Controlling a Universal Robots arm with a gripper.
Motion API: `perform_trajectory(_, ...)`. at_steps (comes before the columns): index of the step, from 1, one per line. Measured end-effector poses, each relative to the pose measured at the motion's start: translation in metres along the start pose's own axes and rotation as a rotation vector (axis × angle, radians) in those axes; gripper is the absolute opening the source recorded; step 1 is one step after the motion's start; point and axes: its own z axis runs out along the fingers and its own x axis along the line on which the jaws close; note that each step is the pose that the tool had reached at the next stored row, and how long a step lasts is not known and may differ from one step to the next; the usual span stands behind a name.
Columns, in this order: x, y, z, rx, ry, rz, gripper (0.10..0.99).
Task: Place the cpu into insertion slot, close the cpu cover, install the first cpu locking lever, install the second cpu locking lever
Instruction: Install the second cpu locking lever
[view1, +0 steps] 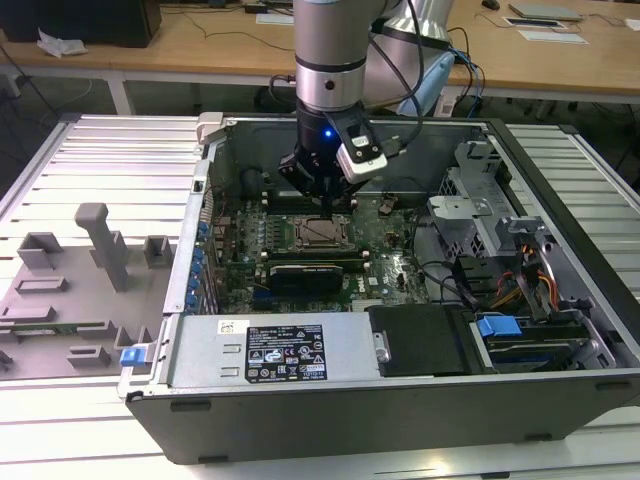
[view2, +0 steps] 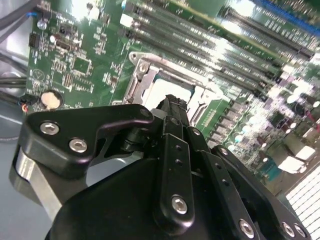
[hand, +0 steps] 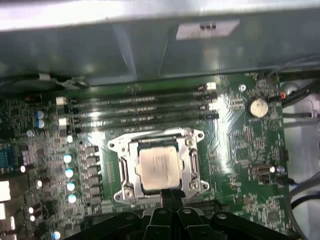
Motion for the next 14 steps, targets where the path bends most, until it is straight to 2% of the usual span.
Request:
perform_trajectory(4,-0.0008,-0.0192,0.0004,0.000,-0.0001,0.000,0.106)
perform_trajectory(8,0.0018,-0.0231,0.0045,-0.006,0.0005,0.000,0.106)
perform_trajectory(10,0.0046,-0.0243,0.0059,-0.024,0.0025,0.001,0.106)
perform_trajectory(13,0.0053,-0.0248,0.0066,-0.028,0.0028,0.002,0.106)
perform_trajectory(14,0.0076,-0.0253,0.0075,-0.036,0.0020,0.002,0.106)
